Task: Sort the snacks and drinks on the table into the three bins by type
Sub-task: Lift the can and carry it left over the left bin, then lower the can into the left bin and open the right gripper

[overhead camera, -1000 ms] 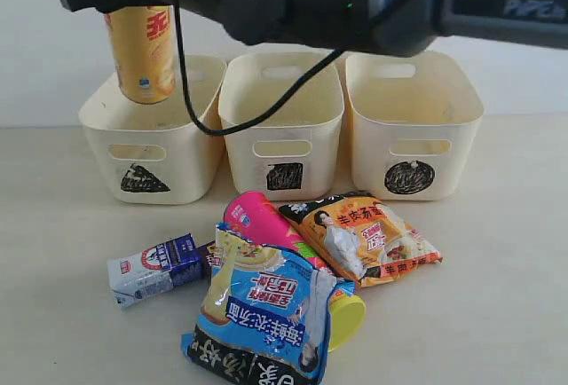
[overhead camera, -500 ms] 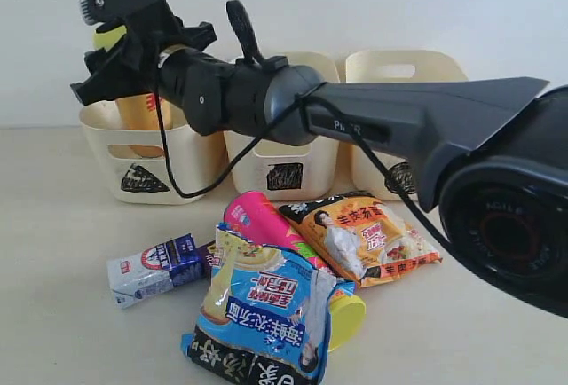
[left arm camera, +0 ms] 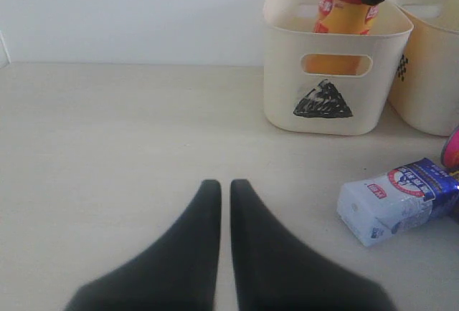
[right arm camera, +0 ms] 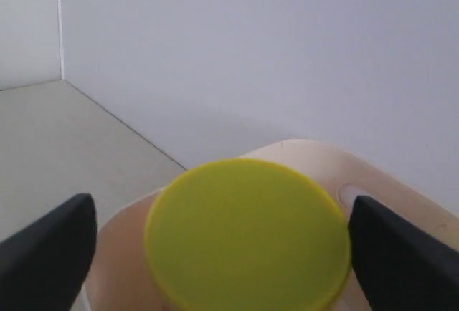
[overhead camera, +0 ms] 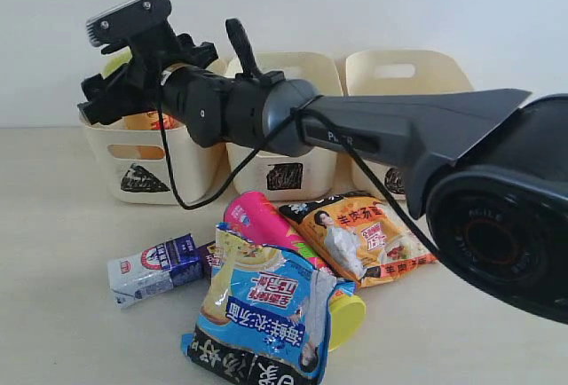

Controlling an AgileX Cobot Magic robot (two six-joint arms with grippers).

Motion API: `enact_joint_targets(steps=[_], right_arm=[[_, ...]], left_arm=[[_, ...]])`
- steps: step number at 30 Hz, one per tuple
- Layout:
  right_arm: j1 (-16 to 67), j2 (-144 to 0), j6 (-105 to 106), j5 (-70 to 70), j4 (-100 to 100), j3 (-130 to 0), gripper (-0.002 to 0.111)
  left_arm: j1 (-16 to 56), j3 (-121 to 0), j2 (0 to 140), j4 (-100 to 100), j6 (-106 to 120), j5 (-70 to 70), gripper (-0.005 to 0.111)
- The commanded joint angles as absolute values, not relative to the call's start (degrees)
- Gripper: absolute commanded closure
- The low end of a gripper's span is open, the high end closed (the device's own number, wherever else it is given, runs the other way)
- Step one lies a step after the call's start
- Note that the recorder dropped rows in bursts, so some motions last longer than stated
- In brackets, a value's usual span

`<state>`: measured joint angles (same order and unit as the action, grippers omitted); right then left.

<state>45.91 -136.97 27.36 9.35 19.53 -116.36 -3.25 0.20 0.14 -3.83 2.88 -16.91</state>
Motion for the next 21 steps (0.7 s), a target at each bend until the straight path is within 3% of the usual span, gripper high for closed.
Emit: enact_joint_targets(steps=[1,8,10,12,13,14,15,16,21], right_arm=[[45.6,-134.7,27.6,7.9,19.4,-116.8,0.022],[45.2,-127.4,27.4,-8.4,19.4,-116.8,0.024],[44.3,-124.4,26.6,-17.3,19.2,-116.8,0.036],[42.8,-120.6,24.5,-31.8,18.7,-116.8,0.064],[42.2,-120.0,24.5,-34.6,18.7,-116.8,0.071],[41.6,-118.7,23.9,-39.8,19.3,-116.8,0.092],[41.1,-118.1,23.3,-42.1,20.3,-116.8,0.103],[40.5,-117.1,22.8,-46.0,21.8,-116.6,0.108],[38.6,-115.7,21.5,-57.8,24.1,-116.6,0.108]], left_arm=[[-3.4,0.0,0.0,-4.0,2.6,-16.4,0.103],[-3.4,0.0,0.0,-4.0,2.6,-16.4,0.103],[-3.4,0.0,0.0,-4.0,2.6,-16.4,0.103],[-3.4,0.0,0.0,-4.0,2.6,-16.4,0.103],[-3.4,0.0,0.0,-4.0,2.6,-16.4,0.103],[-3.4,0.0,0.0,-4.0,2.6,-16.4,0.103],[-3.4,0.0,0.0,-4.0,2.6,-16.4,0.103],[-3.4,0.0,0.0,-4.0,2.6,-16.4,0.103],[-3.4,0.0,0.0,-4.0,2.6,-16.4,0.103]])
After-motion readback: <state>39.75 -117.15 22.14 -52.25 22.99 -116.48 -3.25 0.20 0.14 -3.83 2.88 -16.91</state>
